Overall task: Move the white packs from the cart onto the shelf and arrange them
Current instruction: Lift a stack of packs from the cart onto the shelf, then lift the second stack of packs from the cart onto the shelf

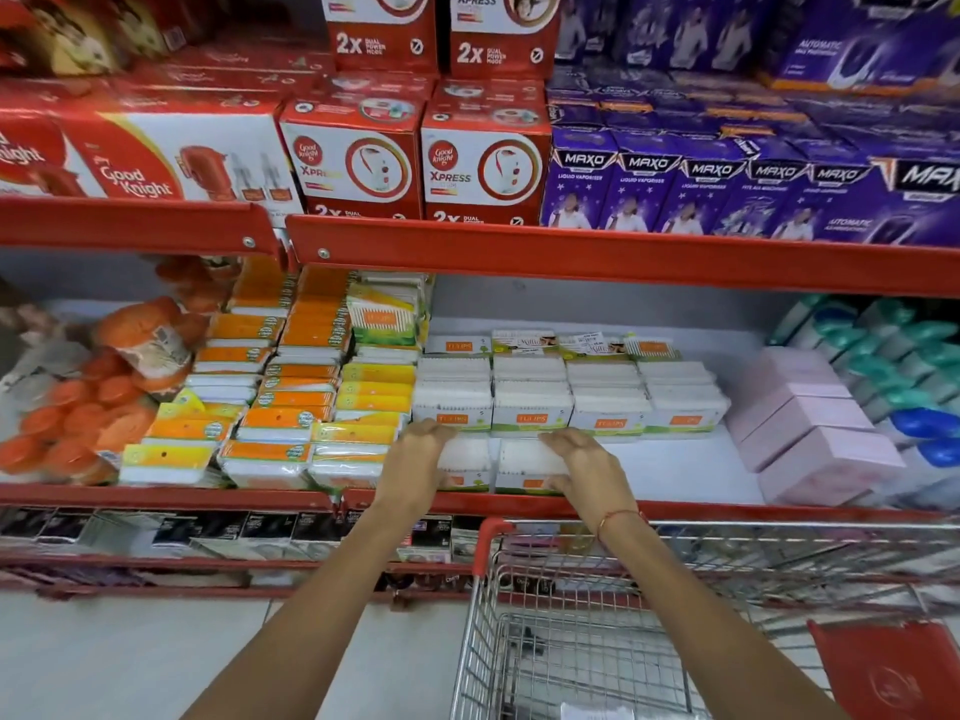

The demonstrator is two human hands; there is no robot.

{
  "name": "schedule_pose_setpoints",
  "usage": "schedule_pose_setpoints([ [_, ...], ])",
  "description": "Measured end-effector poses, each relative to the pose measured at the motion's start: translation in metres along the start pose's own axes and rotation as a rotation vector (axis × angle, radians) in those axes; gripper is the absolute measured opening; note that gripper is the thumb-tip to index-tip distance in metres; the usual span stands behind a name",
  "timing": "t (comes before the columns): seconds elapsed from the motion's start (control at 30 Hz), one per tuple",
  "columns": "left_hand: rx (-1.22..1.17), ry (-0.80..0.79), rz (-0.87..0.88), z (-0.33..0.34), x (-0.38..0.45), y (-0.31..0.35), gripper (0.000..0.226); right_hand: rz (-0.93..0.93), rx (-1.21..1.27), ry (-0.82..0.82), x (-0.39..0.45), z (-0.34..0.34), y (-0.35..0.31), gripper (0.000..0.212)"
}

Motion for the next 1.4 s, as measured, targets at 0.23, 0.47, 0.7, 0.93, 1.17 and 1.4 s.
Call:
schedule_pose_setpoints([
  [0.23, 0.000, -0.002, 0.048, 0.006, -0.006, 0.002, 0.071, -0.025, -0.037, -0.012, -0.004, 0.005, 0.001, 0.061],
  [0.47, -0.062, 0.302, 0.373, 0.016, -0.039, 0.058, 0.033, -0.183, 0.075, 0.446, -0.060, -0.025, 0.012, 0.027],
  [0.7, -0.086, 0.053, 0.414, 0.103, -0.064, 0.109, 0.030, -0.131, 0.057, 0.175, -0.112, 0.034, 0.093, 0.028],
  [0.93, -0.014, -0.397, 0.309, 0.234, -0.089, 0.132, 0.032, 0.073, -0.062, -0.491, -0.180, 0.138, 0.204, 0.041],
  [1.17, 0.179, -0.838, 0.106, 0.357, -0.129, 0.111, 0.079, 0.113, -0.175, -0.750, -0.224, 0.207, 0.265, 0.090],
  [1.4, 0.126, -0.820, 0.066, 0.396, -0.150, 0.112, 0.085, 0.144, -0.050, -0.726, -0.231, 0.234, 0.281, 0.086],
])
Point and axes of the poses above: each hand's wrist, its own x-axis towards the middle knuckle, its own z-axis out of the palm, y = z × x, the point moved 6 cm from there along x, towards the middle knuckle, and after that the axes turned 3 degrees about z, right-handed, at the moved point
